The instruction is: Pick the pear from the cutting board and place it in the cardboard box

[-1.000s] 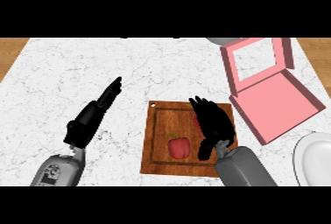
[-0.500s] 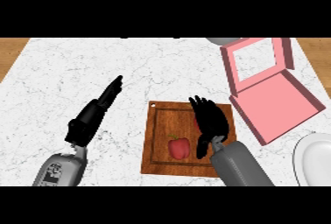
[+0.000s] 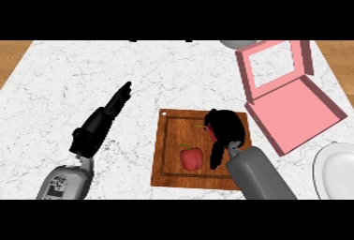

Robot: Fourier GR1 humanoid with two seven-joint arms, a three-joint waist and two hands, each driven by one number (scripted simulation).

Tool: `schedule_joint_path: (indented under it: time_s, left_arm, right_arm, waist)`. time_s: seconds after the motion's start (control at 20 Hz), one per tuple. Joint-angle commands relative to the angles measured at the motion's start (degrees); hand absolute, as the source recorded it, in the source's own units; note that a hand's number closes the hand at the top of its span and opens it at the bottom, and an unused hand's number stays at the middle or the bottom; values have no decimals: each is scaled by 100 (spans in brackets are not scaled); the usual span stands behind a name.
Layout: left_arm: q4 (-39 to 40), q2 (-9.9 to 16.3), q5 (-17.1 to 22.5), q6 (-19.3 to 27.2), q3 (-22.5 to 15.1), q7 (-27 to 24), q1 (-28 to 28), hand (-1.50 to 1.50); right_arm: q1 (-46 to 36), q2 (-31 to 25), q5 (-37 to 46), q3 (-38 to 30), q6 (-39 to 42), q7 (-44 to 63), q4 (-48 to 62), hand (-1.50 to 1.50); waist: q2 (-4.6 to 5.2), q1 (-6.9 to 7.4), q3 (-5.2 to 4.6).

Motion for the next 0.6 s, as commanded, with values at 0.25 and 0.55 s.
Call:
schedule_joint_path:
  time_s: [0.25, 0.55]
  left_arm:
    - [100, -98, -204, 61, 16, 39, -4, 0]
    - [-36, 64, 31, 56, 353, 166, 34, 0]
  right_arm:
    - [652, -642, 399, 280, -648, -1002, -566, 150]
    - [1841, -2569, -306, 604, -1057, -4061, -1911, 150]
  waist:
    - [34, -62, 21]
    - [-62, -457, 32]
